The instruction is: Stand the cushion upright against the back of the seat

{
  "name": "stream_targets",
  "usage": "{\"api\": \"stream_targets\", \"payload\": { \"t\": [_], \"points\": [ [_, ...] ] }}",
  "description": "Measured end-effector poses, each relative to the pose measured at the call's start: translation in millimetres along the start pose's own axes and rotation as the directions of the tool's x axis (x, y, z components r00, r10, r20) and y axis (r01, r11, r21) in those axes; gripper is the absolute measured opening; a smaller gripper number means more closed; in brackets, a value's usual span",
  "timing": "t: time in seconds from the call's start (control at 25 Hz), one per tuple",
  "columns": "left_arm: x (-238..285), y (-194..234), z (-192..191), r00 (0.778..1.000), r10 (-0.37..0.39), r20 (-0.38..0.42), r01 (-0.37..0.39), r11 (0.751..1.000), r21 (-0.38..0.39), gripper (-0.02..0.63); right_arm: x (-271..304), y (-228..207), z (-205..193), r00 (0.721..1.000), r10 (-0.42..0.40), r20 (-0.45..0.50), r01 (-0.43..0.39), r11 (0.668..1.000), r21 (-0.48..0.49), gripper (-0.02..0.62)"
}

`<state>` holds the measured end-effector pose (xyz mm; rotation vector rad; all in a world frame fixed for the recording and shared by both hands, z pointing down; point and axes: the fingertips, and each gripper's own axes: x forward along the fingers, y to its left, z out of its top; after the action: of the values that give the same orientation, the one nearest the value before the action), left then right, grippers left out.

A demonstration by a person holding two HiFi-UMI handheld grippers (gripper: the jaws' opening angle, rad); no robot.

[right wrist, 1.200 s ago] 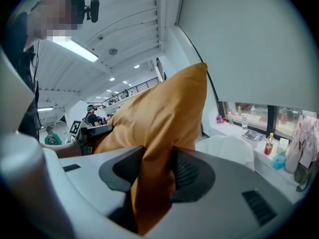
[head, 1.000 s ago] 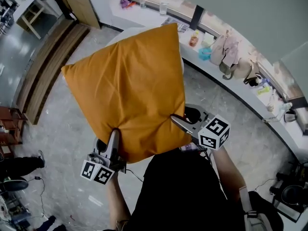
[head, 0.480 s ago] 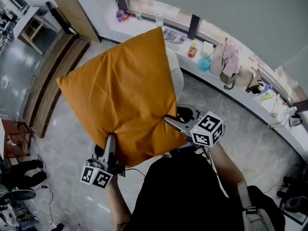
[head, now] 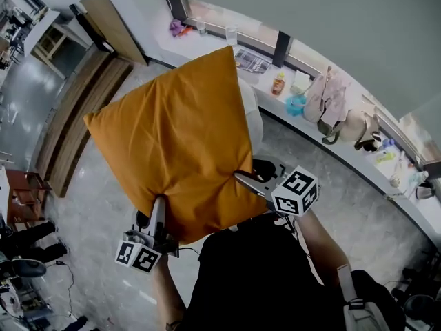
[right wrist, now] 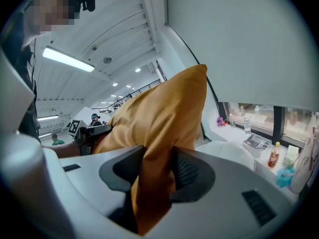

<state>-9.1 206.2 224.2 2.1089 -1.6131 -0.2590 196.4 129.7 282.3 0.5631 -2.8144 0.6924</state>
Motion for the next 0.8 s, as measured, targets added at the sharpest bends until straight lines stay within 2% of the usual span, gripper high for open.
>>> {"api": "stream_targets", "payload": {
  "t": [0.2,0.44,0.8],
  "points": [
    [13.6,-7.6,-9.7,1.000,0.026,-0.015,-0.026,1.000,-0.013,0.167,-4.9,-18.5,-3.2,1.000,0.015,-0.022,-0.014,1.000,0.022,0.186],
    [13.1,-5.2,-15.8,0.998,0.048,-0.032,-0.049,0.998,-0.030,0.167,-2.6,-21.0,-11.0,0.999,0.029,-0.042,-0.027,0.999,0.045,0.186],
    [29.5,0.4,-12.5,0.999,0.023,-0.037,-0.024,0.999,-0.033,0.169,1.2,-32.3,-5.4,0.999,0.000,-0.035,0.001,0.999,0.047,0.186]
  ]
}}
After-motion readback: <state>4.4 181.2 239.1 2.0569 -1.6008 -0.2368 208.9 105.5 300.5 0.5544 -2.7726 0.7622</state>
